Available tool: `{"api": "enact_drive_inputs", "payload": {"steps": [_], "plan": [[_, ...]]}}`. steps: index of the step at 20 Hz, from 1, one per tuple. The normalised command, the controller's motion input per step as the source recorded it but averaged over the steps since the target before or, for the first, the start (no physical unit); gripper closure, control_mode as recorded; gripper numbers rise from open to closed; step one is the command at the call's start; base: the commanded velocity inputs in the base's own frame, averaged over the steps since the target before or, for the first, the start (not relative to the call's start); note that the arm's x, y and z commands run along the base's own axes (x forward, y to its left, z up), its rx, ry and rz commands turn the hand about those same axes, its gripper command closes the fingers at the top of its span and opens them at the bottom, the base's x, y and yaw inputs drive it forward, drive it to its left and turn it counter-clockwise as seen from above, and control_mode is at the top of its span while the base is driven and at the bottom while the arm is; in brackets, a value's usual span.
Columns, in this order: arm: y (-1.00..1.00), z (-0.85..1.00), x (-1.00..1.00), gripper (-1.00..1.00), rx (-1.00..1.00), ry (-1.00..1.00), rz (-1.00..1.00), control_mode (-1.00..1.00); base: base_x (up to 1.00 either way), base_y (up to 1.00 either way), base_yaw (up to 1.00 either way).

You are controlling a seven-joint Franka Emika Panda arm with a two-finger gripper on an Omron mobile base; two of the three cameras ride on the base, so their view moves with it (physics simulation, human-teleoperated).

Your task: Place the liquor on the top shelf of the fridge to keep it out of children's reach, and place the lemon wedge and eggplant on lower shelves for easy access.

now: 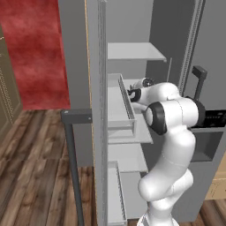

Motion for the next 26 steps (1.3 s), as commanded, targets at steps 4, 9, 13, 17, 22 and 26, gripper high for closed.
{"api": "enact_drive_inputs", "payload": {"steps": [4, 9, 13, 17, 22, 26], "plan": [[-0.12, -0.22, 0.63, 1.00, 0.00, -0.01, 0.00, -1.00, 0.00, 0.00, 0.00], [-0.19, -0.19, 0.61, -1.00, 0.02, -0.02, 0.00, -1.00, 0.00, 0.00, 0.00], [-0.37, -0.03, 0.14, -1.00, 0.02, -0.02, 0.01, -1.00, 0.00, 0.00, 0.00], [-0.25, 0.00, -0.25, -1.00, 0.00, -0.03, 0.08, -1.00, 0.00, 0.00, 0.00], [-0.01, 0.13, -0.93, -1.00, 0.00, 0.00, 0.05, -1.00, 0.00, 0.00, 0.00], [0.00, 0.50, -1.00, -1.00, -0.02, 0.00, 0.00, -1.00, 0.00, 0.00, 0.00]]}}
